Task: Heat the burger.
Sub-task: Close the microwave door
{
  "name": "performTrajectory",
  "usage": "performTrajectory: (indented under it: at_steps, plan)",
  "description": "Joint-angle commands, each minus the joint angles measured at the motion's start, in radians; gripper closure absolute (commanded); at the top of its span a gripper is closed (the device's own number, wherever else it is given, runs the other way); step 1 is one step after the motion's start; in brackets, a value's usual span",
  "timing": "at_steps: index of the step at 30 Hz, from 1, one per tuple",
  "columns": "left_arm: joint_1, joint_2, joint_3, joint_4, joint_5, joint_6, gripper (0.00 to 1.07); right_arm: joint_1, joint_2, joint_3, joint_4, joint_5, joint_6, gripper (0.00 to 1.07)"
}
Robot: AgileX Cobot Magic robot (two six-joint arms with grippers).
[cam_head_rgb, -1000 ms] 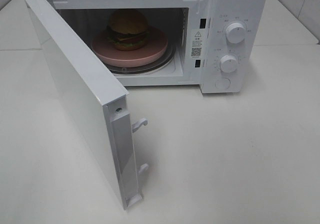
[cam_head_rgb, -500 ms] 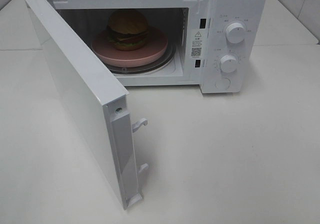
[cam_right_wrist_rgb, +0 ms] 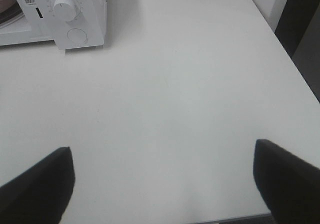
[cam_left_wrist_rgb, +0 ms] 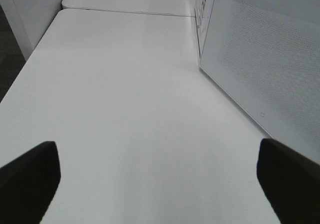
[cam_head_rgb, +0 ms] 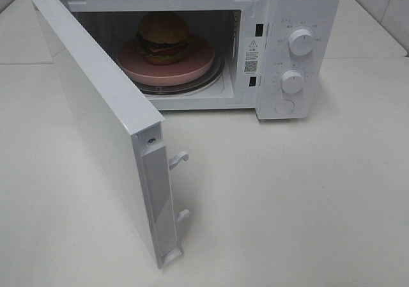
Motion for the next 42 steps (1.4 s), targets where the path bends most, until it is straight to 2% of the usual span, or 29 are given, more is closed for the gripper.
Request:
performTrajectory:
  at_steps: [1,42]
  plan:
    - [-0.001,-0.011,0.002,-0.003,-0.002,-0.002,0.04,-0.005,-0.024,0.001,-0.002,-0.008,-0.013,0.14]
    - [-0.001,-0.011,0.002,-0.003,-0.002,-0.002,0.04,-0.006,-0.022,0.001,-0.001,-0.008,-0.008,0.14]
